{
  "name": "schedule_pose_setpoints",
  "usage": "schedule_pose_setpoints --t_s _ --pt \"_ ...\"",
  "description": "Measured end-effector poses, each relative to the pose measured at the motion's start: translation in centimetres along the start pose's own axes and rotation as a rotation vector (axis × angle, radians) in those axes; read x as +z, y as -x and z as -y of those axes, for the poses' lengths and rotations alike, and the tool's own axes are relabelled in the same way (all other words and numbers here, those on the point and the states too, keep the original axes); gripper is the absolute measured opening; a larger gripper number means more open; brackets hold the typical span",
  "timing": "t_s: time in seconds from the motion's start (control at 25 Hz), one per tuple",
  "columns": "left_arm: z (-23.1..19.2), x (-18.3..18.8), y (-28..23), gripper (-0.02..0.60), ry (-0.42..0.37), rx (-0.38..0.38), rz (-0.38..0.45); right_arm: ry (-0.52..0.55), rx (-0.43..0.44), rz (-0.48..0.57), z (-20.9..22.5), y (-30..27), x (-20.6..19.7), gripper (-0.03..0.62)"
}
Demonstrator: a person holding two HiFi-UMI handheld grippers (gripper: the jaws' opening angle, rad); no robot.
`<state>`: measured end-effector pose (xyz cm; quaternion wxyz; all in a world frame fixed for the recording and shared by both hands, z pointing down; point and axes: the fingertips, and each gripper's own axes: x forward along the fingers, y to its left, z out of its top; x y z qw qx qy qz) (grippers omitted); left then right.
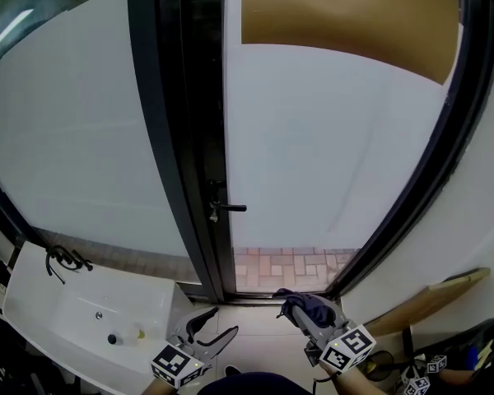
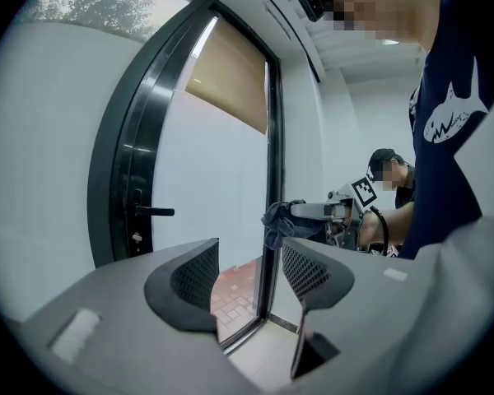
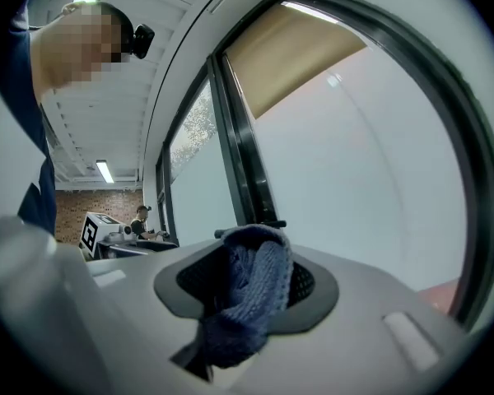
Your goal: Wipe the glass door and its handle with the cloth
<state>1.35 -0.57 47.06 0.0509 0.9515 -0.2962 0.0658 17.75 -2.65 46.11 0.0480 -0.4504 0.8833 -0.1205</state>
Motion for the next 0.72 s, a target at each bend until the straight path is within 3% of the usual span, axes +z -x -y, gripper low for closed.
schedule_pose_setpoints --t_s 0.4,0.72 --pt "6.6 -0.2 0.3 0.238 -0.009 -0.025 -0.031 -0.005 0.039 -0.004 -2.9 5.9 -0.9 0.150" --pt "10.7 0.2 1.2 0.239 -0.009 -0.016 -0.008 -0.108 0.041 0.051 -2.3 10.1 -0.3 0.150"
